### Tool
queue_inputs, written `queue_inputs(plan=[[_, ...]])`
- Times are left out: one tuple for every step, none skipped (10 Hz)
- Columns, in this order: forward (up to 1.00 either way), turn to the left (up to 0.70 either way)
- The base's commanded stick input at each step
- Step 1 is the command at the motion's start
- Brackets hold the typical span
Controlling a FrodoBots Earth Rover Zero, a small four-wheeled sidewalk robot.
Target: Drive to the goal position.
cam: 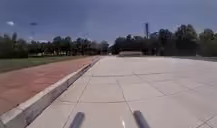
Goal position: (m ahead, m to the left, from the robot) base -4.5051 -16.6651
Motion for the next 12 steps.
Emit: queue_inputs(plan=[[1.0, -0.02], [1.0, -0.18], [1.0, -0.27], [1.0, -0.26], [1.0, 0.0], [1.0, 0.0], [1.0, 0.0], [1.0, 0.0], [1.0, 0.0], [1.0, 0.0], [1.0, 0.0], [1.0, 0.0]])
